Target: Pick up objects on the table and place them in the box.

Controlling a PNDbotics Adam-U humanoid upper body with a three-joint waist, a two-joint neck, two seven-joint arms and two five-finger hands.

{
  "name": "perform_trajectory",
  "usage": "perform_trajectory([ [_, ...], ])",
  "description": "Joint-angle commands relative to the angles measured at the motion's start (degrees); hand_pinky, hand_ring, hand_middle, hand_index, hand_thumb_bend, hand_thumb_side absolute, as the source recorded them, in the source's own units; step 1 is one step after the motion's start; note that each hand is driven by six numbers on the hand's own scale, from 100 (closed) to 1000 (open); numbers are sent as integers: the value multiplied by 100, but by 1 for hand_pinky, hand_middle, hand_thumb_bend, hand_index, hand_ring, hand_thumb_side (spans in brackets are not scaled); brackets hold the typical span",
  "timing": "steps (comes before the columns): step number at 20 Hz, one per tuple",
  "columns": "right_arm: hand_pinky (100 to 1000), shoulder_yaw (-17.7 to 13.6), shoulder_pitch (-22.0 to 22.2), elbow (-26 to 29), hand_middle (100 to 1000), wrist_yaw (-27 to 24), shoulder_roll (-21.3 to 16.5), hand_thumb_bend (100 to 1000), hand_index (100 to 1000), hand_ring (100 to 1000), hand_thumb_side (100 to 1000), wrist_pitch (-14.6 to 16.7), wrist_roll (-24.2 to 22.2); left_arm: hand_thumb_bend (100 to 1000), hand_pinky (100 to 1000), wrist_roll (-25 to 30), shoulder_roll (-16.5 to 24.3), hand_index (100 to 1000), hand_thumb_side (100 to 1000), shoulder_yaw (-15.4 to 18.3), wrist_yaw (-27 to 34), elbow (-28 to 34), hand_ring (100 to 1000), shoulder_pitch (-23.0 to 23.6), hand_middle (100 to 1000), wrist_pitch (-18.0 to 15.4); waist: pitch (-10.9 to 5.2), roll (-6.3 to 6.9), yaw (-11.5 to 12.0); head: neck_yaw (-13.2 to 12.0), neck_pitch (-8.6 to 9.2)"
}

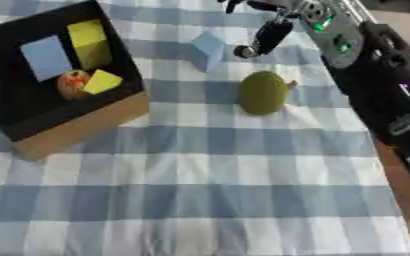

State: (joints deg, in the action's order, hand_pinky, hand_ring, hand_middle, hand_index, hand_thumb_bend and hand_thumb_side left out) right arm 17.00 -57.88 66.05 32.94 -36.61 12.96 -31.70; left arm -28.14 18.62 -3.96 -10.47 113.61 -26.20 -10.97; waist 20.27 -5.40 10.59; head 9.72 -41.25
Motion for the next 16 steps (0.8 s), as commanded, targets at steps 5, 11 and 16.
perform_trajectory([
  [5, 930, -48, -234, -255, 850, 351, -79, 406, 1000, 965, 100, 661, 118, 471, 748, -1, 80, 800, 669, 41, -19, 99, 874, -64, 775, 10, -3, 60, 36, 38, 107],
  [11, 930, -92, -359, -400, 850, 469, -1, 406, 1000, 964, 100, 1066, 171, 468, 747, -1, 69, 799, 672, 36, -9, 99, 875, -65, 777, 19, 56, 62, 55, 37, 150],
  [16, 930, -107, -452, -563, 855, 635, 124, 407, 1000, 964, 103, 1244, 167, 467, 747, 2, 47, 799, 672, 34, -1, 99, 876, -104, 777, 12, 115, 65, 105, 63, 203],
])
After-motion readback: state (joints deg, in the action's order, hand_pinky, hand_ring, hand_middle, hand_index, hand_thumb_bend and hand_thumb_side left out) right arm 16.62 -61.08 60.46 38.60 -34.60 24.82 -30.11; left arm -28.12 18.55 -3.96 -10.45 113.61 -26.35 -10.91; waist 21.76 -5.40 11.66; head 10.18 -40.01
